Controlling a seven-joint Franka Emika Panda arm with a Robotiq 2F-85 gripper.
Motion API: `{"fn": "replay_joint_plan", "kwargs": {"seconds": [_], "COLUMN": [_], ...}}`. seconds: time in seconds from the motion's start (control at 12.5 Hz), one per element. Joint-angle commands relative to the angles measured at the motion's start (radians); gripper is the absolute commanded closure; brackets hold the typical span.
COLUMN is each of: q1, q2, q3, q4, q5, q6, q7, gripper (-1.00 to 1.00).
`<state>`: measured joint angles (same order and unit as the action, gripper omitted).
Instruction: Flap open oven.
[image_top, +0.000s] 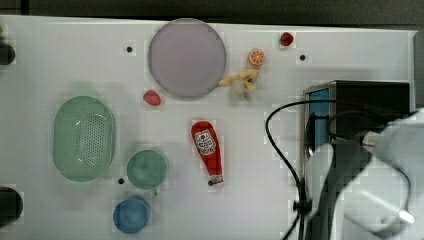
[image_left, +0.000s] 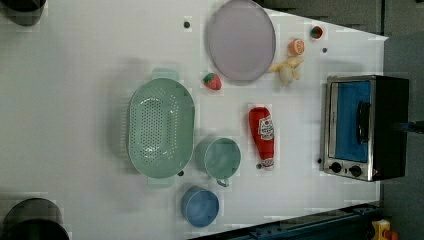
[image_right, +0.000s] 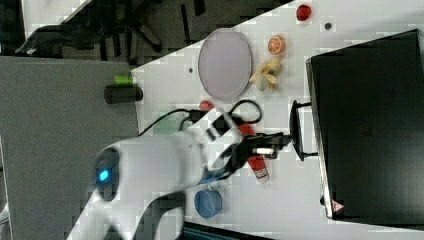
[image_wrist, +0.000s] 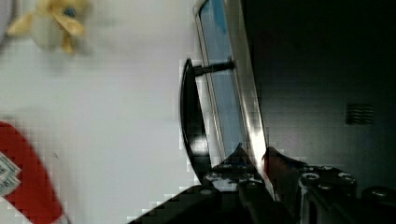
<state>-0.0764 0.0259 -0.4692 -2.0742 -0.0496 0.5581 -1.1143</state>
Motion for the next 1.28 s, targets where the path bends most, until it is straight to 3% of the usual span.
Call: {"fn": "replay_joint_plan", "kwargs": {"seconds": [0.08,1.04,1.28], "q1": [0.009,0.018,0.043], "q2": [0.057,0.123,0.124], "q3": [0.000,0.018,0.030], "q4": [-0.041,-0.167,-0.174], "q5": [0.002,-0.002,-0.090], "q6": [0.095,0.323,0.324], "q7": [-0.086,-0.050,-0.005], "gripper": [0.65,0.65,0.65]}}
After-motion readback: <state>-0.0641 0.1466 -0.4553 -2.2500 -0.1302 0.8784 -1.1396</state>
